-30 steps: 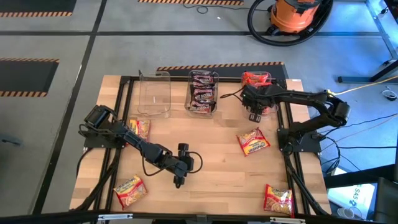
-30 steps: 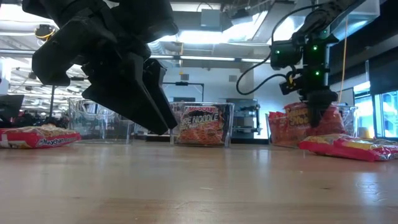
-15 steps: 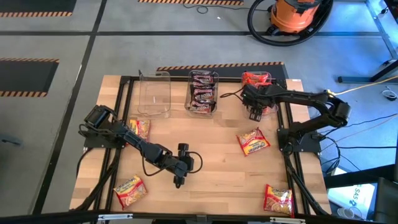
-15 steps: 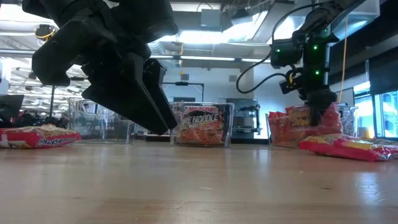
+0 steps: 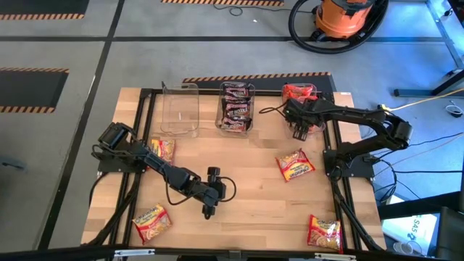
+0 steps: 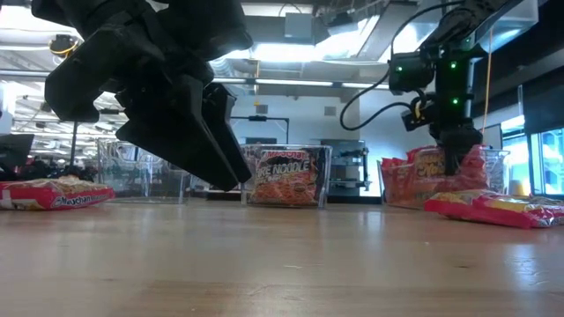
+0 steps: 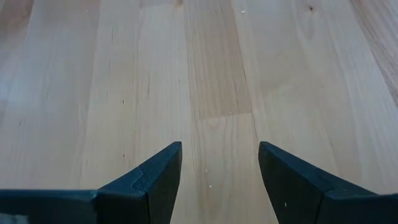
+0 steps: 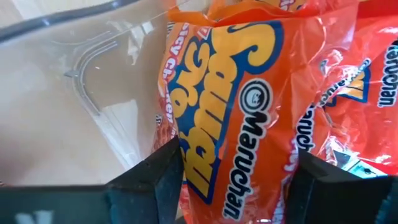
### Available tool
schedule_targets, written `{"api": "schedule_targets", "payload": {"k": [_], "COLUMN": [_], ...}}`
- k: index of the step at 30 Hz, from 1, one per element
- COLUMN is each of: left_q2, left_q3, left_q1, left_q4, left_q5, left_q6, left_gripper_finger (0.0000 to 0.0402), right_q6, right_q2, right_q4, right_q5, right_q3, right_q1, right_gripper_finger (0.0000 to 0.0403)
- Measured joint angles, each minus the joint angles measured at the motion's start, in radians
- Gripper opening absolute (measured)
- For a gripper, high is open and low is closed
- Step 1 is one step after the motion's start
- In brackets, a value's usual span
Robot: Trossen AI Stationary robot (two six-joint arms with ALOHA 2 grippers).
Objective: Sort Maruchan noodles
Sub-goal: Put the orange noodle pack into the right transparent bin, then put the red noodle pack into the left transparent bin
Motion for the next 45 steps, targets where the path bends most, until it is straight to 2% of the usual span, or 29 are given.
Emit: {"api": "schedule_targets", "payload": {"k": [5, 9, 15, 19, 29, 31, 34, 37, 41, 45], "left_q2": [0.0, 0.0, 0.0, 0.0, 0.0, 0.0, 0.0, 0.0, 0.0, -0.002], "left_q3": [0.0, 0.0, 0.0, 0.0, 0.0, 0.0, 0.0, 0.0, 0.0, 0.0], "left_q1": [0.0, 0.0, -0.001, -0.001, 0.0, 0.0, 0.0, 0.0, 0.0, -0.009], "left_q4": [0.0, 0.0, 0.0, 0.0, 0.0, 0.003, 0.021, 0.026, 0.025, 0.022], "left_q5": [0.0, 0.0, 0.003, 0.024, 0.023, 0.023, 0.023, 0.023, 0.005, -0.043], "left_q6": [0.0, 0.001, 0.001, 0.001, 0.002, 0.002, -0.002, -0.003, -0.002, -0.002], "left_gripper_finger": [0.0208, 0.0208, 0.0208, 0.0208, 0.0208, 0.0208, 0.0208, 0.0208, 0.0208, 0.0208], "right_q6": [0.055, 0.102, 0.129, 0.131, 0.171, 0.217, 0.324, 0.391, 0.449, 0.516], "right_q2": [0.0, -0.001, -0.002, -0.012, -0.126, -0.149, -0.177, -0.209, -0.254, -0.29], "right_q4": [-0.023, -0.02, -0.03, -0.057, -0.124, -0.142, -0.174, -0.17, -0.11, 0.024], "right_q5": [-0.072, -0.078, 0.028, 0.035, -0.063, -0.119, -0.285, -0.375, -0.379, -0.357], "right_q3": [0.002, 0.003, 0.004, 0.004, 0.02, 0.042, 0.089, 0.126, 0.147, 0.111], "right_q1": [0.0, -0.001, 0.0, 0.0, 0.001, 0.001, 0.003, 0.047, 0.156, 0.316], "right_gripper_finger": [0.0186, 0.02, 0.0255, 0.0278, 0.0271, 0.0268, 0.0264, 0.0261, 0.0254, 0.0253]}}
